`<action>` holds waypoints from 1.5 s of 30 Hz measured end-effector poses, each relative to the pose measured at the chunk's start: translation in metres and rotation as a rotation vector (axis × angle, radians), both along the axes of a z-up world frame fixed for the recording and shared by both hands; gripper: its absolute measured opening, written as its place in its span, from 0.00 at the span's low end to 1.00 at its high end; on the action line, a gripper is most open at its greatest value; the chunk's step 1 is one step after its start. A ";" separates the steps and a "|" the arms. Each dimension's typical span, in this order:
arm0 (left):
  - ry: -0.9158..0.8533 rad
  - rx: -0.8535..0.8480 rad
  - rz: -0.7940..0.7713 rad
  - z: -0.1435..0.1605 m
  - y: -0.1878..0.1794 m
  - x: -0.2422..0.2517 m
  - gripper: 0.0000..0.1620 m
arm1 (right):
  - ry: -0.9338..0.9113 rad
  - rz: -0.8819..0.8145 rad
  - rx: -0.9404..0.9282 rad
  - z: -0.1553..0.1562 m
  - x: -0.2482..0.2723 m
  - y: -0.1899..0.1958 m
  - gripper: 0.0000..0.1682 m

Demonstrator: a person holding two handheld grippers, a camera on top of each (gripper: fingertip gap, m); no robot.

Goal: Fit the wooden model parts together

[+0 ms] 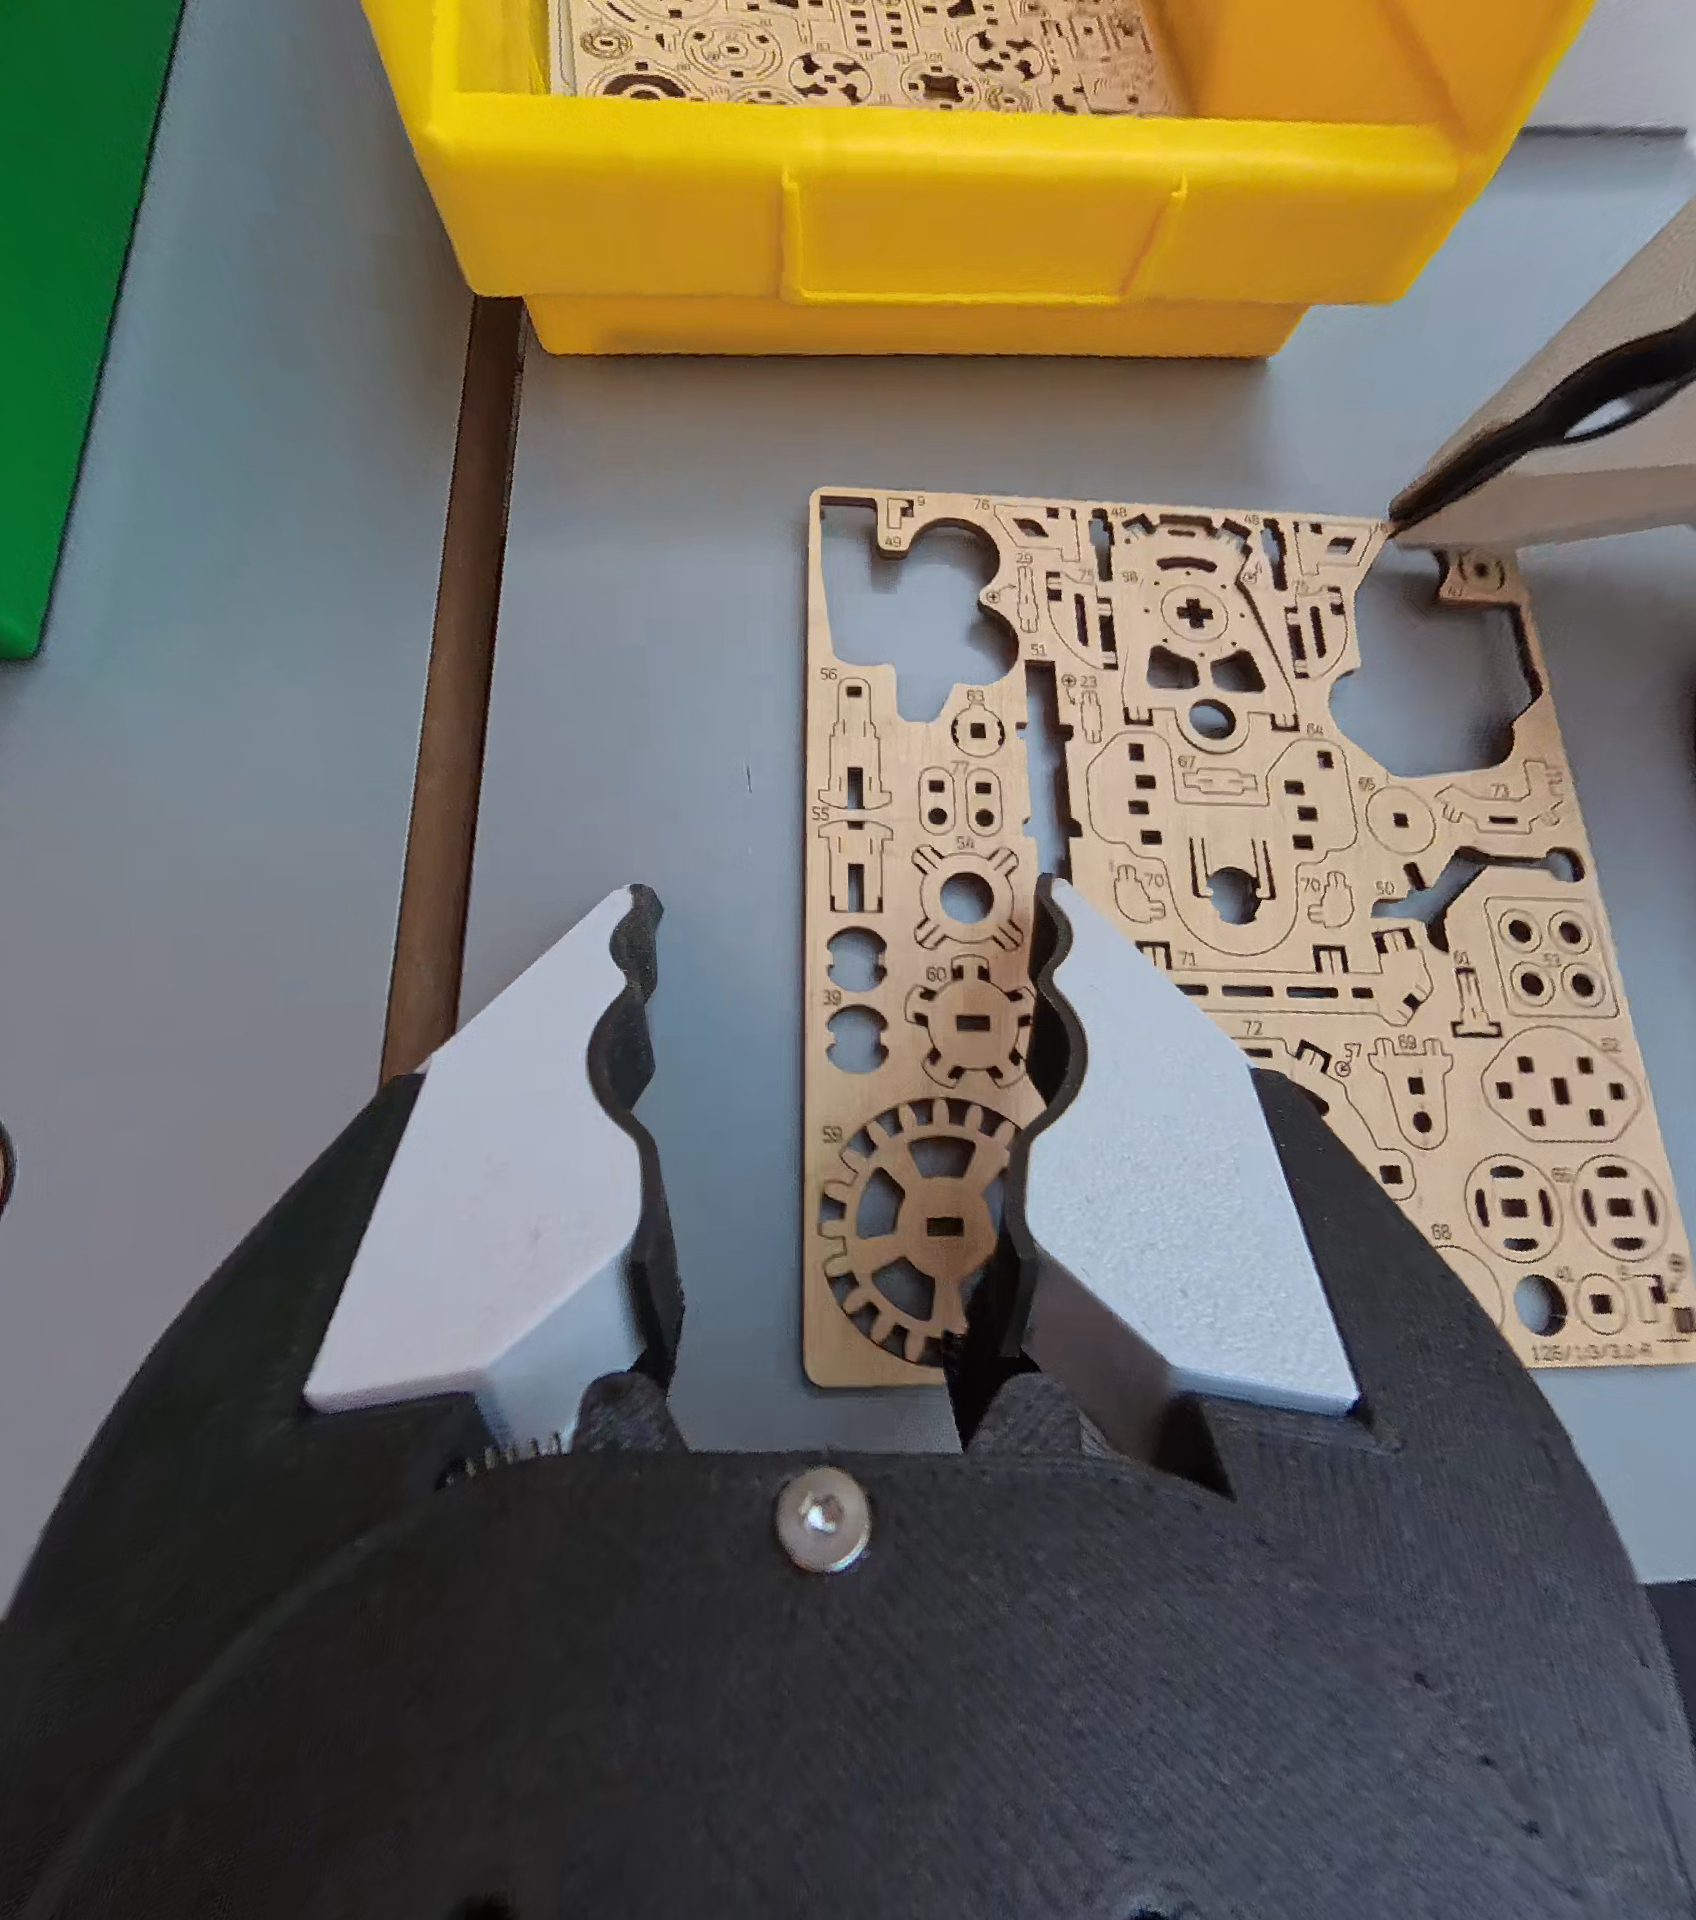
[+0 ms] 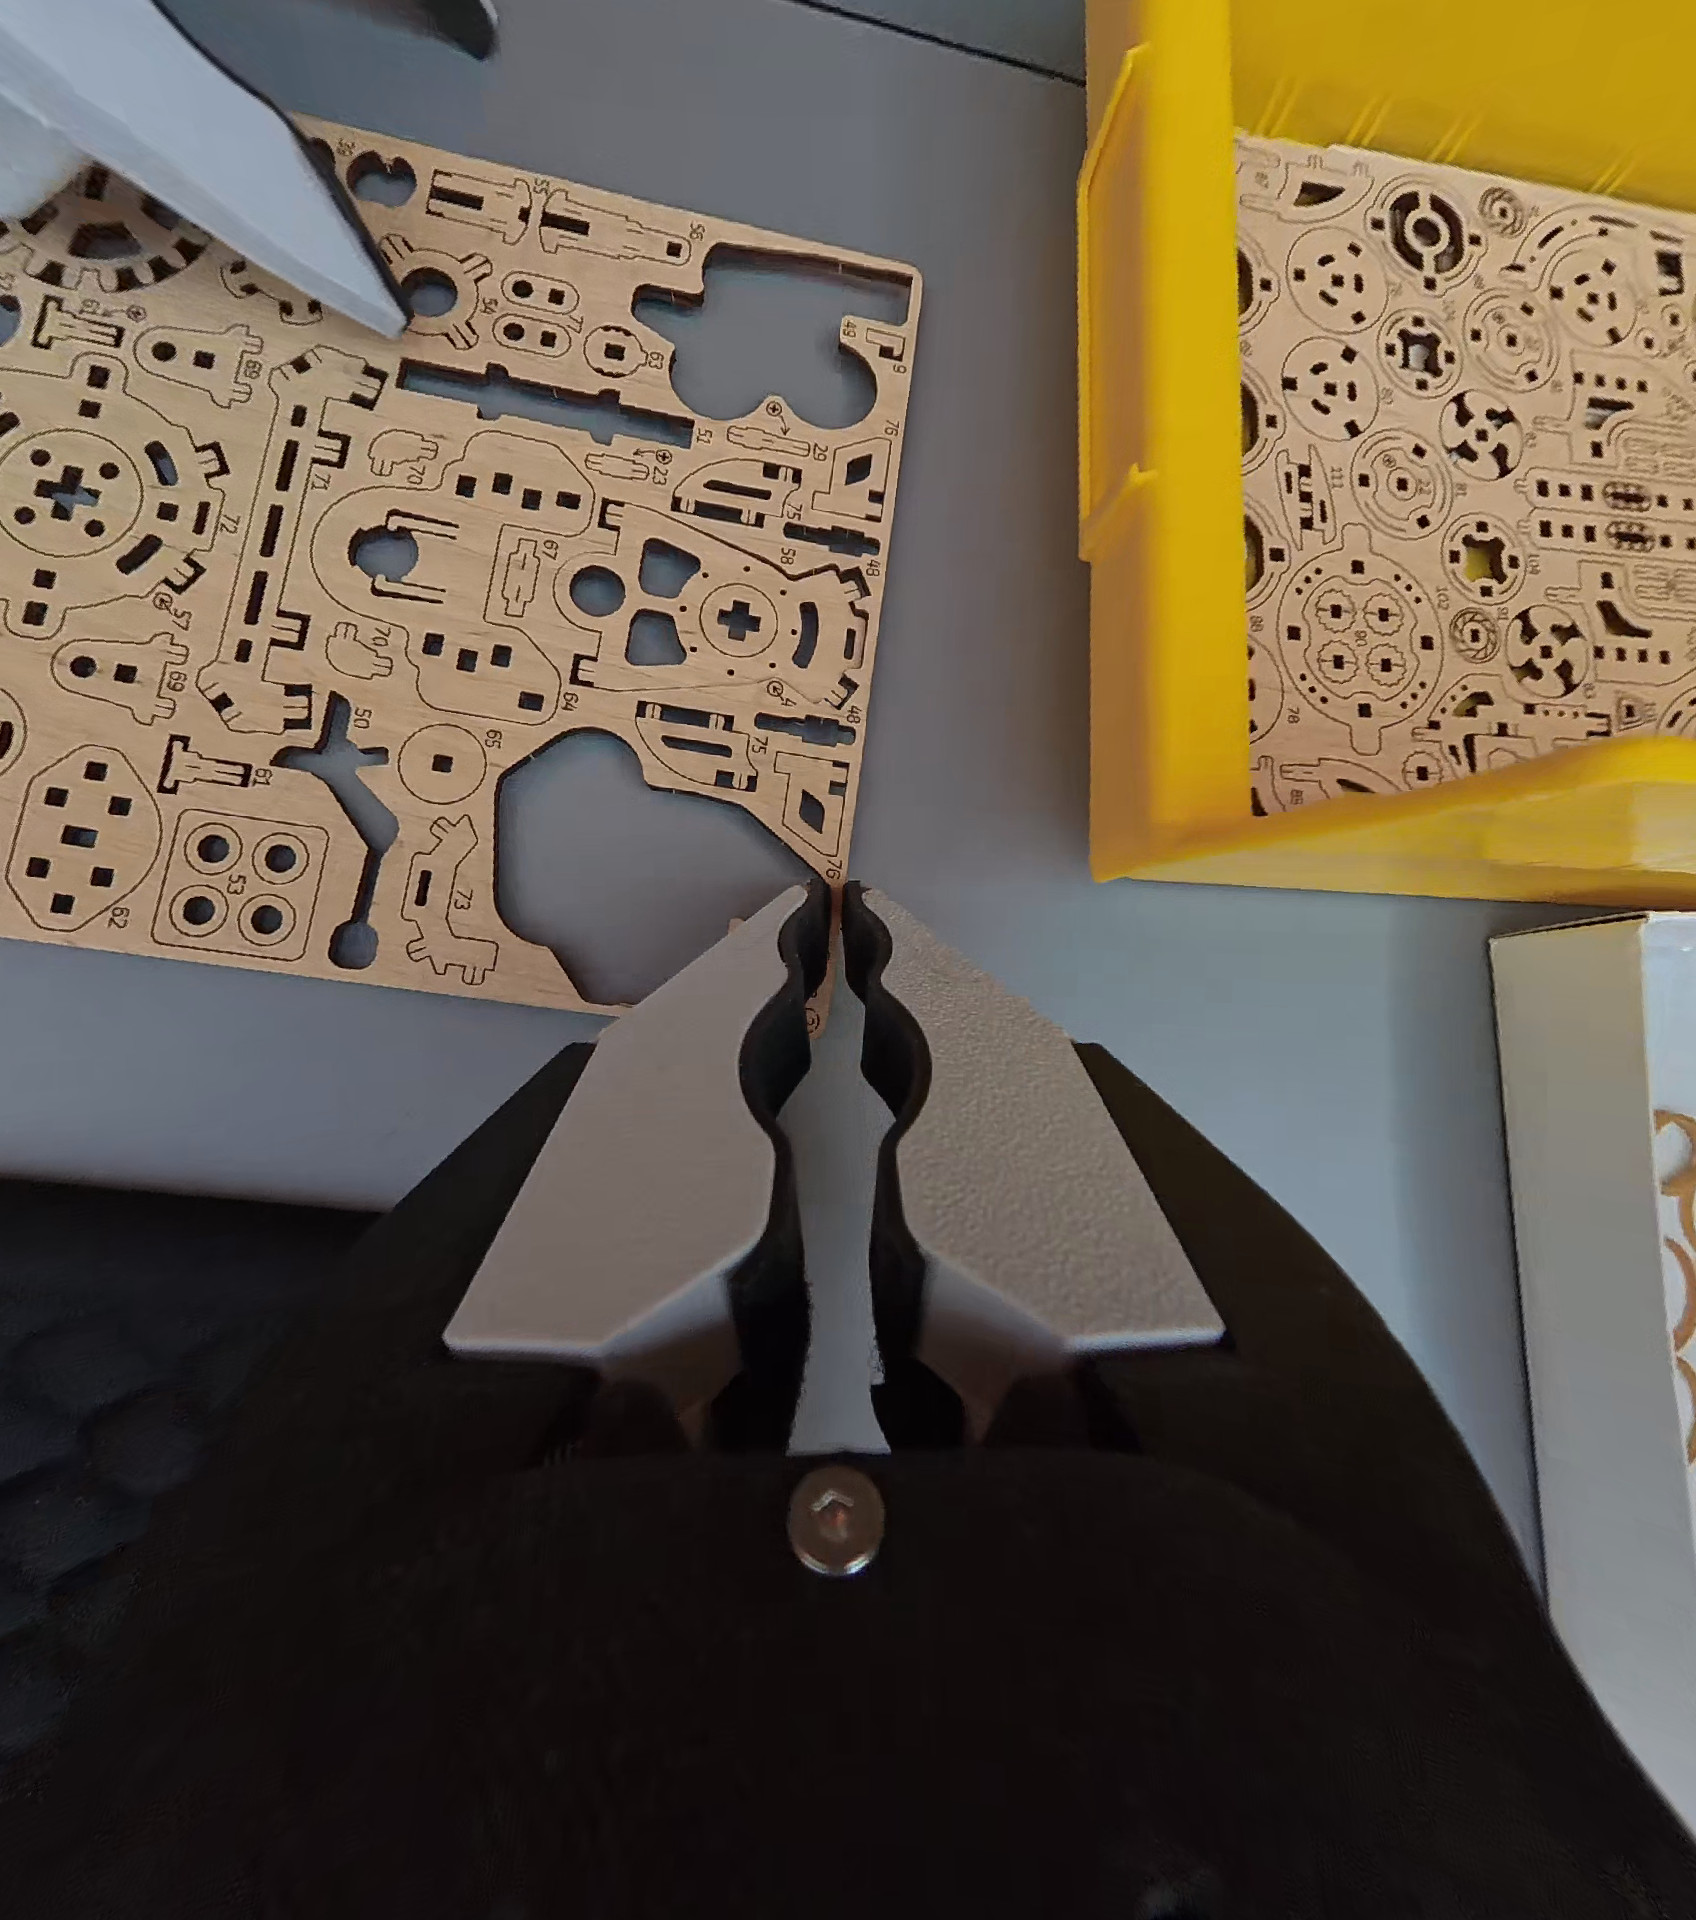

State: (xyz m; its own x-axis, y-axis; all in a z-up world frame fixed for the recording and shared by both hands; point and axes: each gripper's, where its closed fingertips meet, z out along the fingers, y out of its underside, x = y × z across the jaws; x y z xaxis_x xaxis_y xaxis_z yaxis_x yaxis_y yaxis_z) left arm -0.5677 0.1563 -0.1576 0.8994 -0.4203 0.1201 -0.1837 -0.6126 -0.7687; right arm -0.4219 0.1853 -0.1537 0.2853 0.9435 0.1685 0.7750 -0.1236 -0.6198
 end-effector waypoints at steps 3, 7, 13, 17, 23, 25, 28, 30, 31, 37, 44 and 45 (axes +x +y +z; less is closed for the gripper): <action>-0.229 -0.061 -0.072 0.015 0.015 0.003 0.46 | 0.022 0.016 0.093 0.012 -0.002 -0.001 0.00; -0.468 -0.135 -0.234 0.032 0.024 0.015 0.41 | 0.046 0.049 0.209 0.033 -0.003 -0.002 0.01; -0.562 -0.270 -0.407 0.027 0.019 0.034 0.37 | 0.088 0.096 0.296 0.056 -0.005 -0.008 0.01; -0.647 -0.321 -0.532 0.036 0.005 0.052 0.20 | 0.111 0.103 0.347 0.069 -0.002 -0.007 0.01; -0.736 -0.352 -0.611 0.046 -0.007 0.065 0.09 | 0.155 0.068 0.347 0.076 0.010 -0.002 0.01; -0.799 -0.333 -0.655 0.060 -0.012 0.069 0.04 | 0.185 0.053 0.345 0.079 0.015 -0.001 0.01; -0.814 -0.279 -0.679 0.074 -0.014 0.072 0.02 | 0.246 0.022 0.336 0.088 0.025 -0.003 0.03; -0.810 -0.237 -0.696 0.082 -0.018 0.073 0.01 | 0.304 -0.014 0.330 0.099 0.037 -0.007 0.13; -0.816 -0.219 -0.703 0.087 -0.020 0.073 0.01 | 0.327 -0.030 0.328 0.106 0.046 -0.010 0.16; -0.761 -0.137 -0.688 0.102 -0.028 0.073 0.01 | 0.453 -0.052 0.221 0.137 0.153 -0.068 0.19; -0.747 0.051 -0.676 0.151 -0.031 0.087 0.00 | 0.393 -0.364 0.468 0.181 0.390 -0.070 0.19; -0.743 0.069 -0.685 0.158 -0.031 0.092 0.00 | 0.396 -0.415 0.472 0.179 0.419 -0.072 0.19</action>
